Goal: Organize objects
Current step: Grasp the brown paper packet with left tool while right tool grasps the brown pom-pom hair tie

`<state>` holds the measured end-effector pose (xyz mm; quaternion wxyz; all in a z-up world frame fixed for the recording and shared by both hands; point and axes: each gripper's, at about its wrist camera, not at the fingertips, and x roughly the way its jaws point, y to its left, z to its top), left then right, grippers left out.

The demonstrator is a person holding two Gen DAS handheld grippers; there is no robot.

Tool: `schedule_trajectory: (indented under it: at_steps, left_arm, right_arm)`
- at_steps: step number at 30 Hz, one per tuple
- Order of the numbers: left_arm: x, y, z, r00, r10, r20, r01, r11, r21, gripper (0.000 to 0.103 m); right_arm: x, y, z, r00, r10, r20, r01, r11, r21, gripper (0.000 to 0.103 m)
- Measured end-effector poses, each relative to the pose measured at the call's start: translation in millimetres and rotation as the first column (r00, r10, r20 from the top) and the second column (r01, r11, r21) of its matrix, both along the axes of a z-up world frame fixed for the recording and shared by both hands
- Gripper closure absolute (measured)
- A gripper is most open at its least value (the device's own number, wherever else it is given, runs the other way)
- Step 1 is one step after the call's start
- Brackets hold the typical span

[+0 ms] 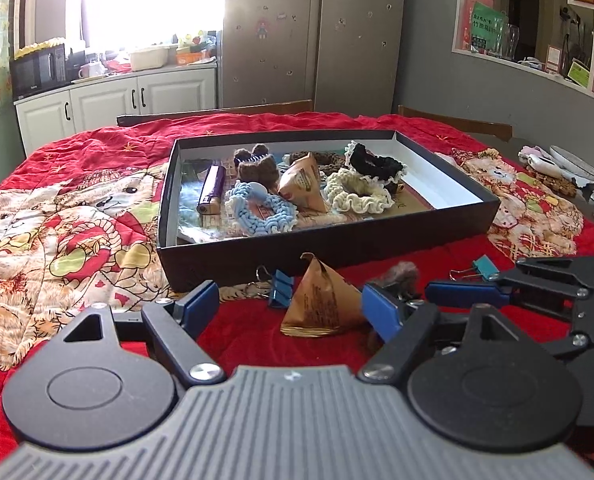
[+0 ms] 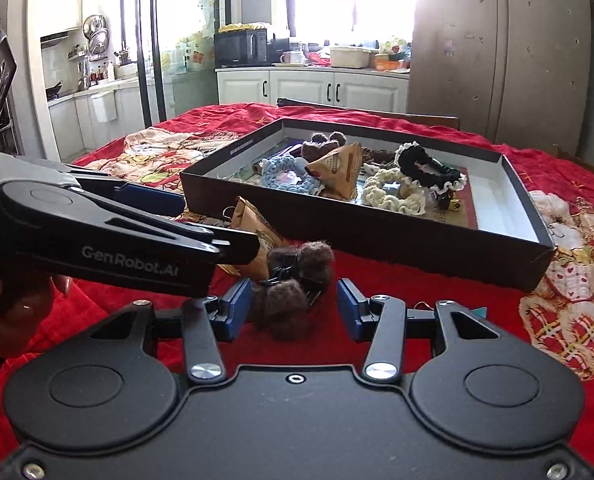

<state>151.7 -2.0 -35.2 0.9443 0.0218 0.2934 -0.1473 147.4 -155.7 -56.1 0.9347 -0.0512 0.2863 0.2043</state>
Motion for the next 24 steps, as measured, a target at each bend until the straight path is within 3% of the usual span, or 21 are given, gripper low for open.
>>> schedule_trajectory:
  at_steps: [6, 19, 24]
  left_arm:
    - [0, -3, 0, 1.0, -0.017, -0.005, 0.017, 1.0, -0.014, 0.029]
    - [6, -9, -8, 0.997, -0.055, -0.057, 0.053, 0.998, -0.038, 0.049]
    - [7, -14, -10, 0.997, -0.054, -0.058, 0.052, 0.998, -0.033, 0.05]
  right_arm:
    - [3, -2, -2, 1.0, 0.013, -0.017, -0.013, 1.0, 0.024, 0.069]
    - [-3, -12, 1, 0.998, -0.055, -0.001, 0.055, 0.998, -0.017, 0.072]
    - [-2, -19, 2, 0.997, -0.082, -0.01, 0.082, 0.997, -0.008, 0.073]
